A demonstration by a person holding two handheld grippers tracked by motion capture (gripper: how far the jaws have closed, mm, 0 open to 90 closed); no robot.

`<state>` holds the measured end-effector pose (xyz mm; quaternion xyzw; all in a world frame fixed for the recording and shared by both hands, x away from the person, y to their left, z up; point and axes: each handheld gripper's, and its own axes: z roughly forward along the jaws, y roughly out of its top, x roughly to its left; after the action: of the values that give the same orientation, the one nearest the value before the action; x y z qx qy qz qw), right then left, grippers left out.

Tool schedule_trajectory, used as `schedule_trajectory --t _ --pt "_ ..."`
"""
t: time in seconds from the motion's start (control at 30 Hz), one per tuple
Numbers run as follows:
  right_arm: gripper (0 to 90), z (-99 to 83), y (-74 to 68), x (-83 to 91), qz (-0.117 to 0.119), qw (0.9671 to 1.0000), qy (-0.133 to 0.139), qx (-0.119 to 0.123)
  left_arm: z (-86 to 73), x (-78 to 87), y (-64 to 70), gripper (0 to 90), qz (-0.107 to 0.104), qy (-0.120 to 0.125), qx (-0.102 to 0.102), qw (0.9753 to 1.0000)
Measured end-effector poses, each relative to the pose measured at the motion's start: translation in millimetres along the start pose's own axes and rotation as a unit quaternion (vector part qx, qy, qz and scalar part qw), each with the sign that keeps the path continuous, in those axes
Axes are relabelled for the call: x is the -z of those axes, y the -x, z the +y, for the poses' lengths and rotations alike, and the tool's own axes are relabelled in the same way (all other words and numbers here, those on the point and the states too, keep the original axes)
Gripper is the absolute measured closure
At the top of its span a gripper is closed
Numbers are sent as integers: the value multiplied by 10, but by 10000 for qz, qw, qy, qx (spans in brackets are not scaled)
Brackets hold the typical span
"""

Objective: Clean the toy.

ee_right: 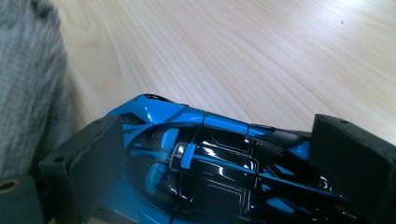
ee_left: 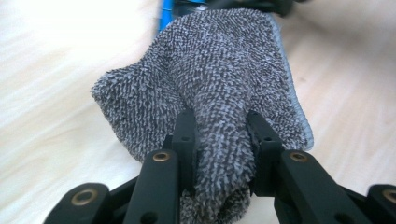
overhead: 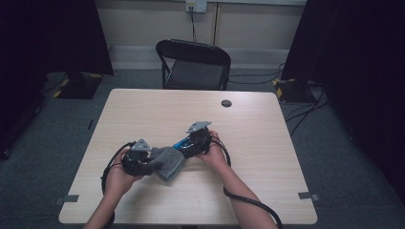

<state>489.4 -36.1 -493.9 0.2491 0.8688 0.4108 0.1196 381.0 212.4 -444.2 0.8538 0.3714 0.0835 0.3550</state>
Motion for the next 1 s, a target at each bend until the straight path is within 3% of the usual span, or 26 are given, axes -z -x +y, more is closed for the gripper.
schedule_trajectory --t 0.2,0.43,0.6,0.73,0.77,1.0 --pt "38 16 -3 -3 -21 10000 -59 -1 -20 32 -182 691 217 79 218 9995" --pt "37 10 -9 -5 -50 10000 -28 -24 -16 -44 -332 690 455 162 476 9977" --pt "37 3 -11 -4 -53 10000 -1 -31 2 -134 -457 687 881 -30 790 9930" --pt "38 13 -10 -8 -54 10000 -32 -29 66 -185 -528 687 1174 -150 879 9891" --pt "38 12 -10 -9 -51 10000 -27 -31 90 -225 -525 687 1211 -185 866 9887" --pt "39 9 -17 -9 -75 10000 -11 -47 137 -455 -324 687 935 -495 399 9936"
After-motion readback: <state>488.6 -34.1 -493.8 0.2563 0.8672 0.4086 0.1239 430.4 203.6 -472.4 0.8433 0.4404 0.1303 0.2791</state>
